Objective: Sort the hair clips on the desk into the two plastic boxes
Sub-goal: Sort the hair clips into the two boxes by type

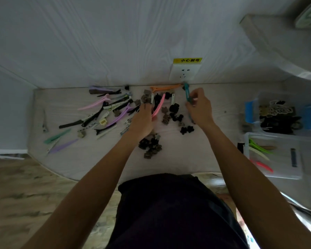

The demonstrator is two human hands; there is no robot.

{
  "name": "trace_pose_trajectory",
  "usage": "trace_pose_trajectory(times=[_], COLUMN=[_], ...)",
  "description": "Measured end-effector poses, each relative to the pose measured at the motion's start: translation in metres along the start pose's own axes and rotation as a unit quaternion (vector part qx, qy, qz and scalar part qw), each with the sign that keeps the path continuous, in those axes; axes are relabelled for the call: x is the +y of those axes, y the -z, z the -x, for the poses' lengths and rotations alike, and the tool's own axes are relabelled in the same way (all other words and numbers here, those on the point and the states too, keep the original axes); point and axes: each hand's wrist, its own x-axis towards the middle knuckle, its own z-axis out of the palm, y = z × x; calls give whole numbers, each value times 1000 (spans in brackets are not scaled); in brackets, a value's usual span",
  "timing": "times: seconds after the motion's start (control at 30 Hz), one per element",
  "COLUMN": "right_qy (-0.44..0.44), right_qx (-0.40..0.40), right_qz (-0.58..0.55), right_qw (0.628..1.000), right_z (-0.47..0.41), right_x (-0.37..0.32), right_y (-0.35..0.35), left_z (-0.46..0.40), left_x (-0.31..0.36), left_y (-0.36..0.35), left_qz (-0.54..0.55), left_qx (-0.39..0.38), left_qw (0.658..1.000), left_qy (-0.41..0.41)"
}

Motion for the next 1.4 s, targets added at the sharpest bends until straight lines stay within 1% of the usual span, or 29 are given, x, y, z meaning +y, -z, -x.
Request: trace_pose_trajectory(times=[0.07,0.1,0.17,0.23,0.3,0.43,0.5,0.57,0.67,0.77,0.83,0.9,0.97,1.03,1.1,1.17,1.27,1.4], right_qy=[65,105,191,257,286,270,236,234,229,208,202,228,264,280,280,272,251,249], right_qx=[-61,-94,-144,-154,-160,-199,-211,-213,-203,-160,-119,-91,-102,-137,-156,-161,-148,-157], right_qz=[6,39,127,195,231,311,320,340,337,299,251,223,235,290,358,401,436,434], right_qw=[996,989,963,934,916,889,893,886,890,918,939,943,930,905,877,860,852,851], right_z=[-3,-7,-17,-27,-33,-40,-42,-36,-29,-27,-30,-36,-46,-54,-59,-61,-59,-51], right_x=[-9,-11,-14,-14,-15,-9,-3,4,16,13,1,-13,-27,-37,-42,-42,-38,-32], right_y=[2,0,-5,-12,-15,-15,-10,-7,1,10,15,14,3,-13,-28,-37,-40,-37], left_z=[5,7,10,10,6,-10,-22,-30,-33,-29,-25,-18,-9,1,11,24,44,60], left_x=[0,0,0,-2,-4,3,9,13,16,12,6,2,0,-1,-6,-15,-35,-57], left_y=[3,6,12,16,20,21,15,10,8,9,8,9,12,15,17,20,24,26], left_qz=[55,90,147,168,141,21,-68,-140,-196,-237,-212,-146,-88,-41,-13,14,22,9], left_qx=[17,31,68,96,100,89,78,67,70,58,57,55,58,72,99,124,162,190], left_qw=[998,995,983,974,975,990,991,985,975,968,975,987,994,995,993,989,982,973], left_qy=[16,32,82,120,139,111,88,77,72,57,45,37,38,48,57,78,98,133])
